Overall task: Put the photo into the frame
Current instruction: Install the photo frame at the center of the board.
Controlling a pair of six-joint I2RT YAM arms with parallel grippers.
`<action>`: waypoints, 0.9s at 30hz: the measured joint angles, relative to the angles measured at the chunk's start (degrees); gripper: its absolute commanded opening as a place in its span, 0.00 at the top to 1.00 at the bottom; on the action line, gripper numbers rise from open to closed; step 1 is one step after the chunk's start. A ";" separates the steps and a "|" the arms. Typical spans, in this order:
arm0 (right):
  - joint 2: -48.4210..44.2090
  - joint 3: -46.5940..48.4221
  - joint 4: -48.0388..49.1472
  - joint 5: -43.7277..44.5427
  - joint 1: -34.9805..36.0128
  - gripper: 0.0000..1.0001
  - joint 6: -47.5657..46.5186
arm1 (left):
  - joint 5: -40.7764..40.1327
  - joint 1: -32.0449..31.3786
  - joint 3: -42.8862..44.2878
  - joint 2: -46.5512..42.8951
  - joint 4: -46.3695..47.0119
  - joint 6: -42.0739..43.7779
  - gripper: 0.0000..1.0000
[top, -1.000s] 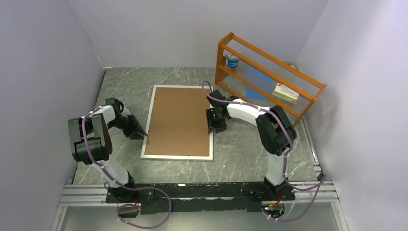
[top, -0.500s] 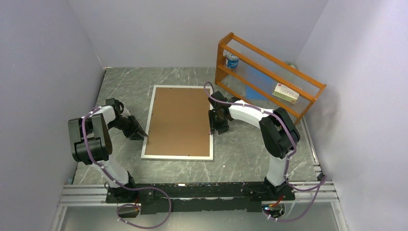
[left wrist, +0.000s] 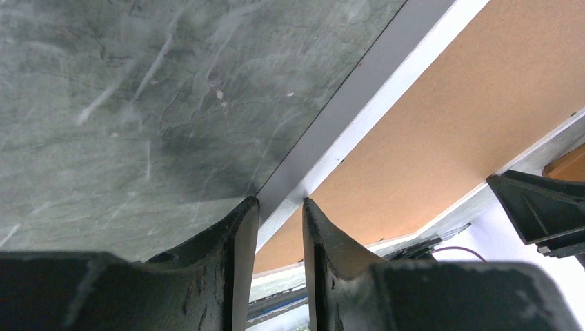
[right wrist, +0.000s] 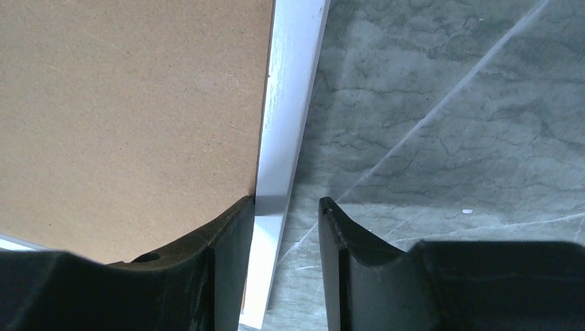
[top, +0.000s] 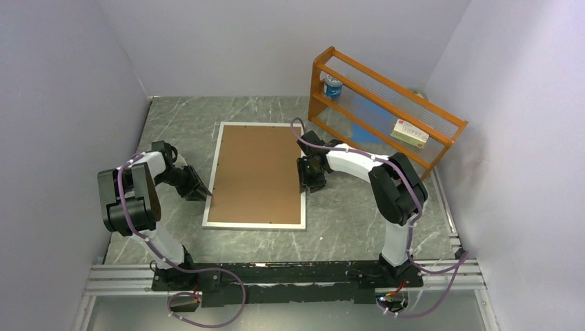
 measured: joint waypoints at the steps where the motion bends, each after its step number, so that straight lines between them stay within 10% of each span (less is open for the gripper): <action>1: 0.04 0.09 -0.02 -0.02 0.00 0.59 -0.02 | 0.00 0.00 0.00 0.00 0.00 0.00 0.65; 27: 5.03 8.17 -8.57 2.56 1.95 0.50 -0.24 | 0.20 0.02 -0.22 -0.02 0.20 -0.02 0.64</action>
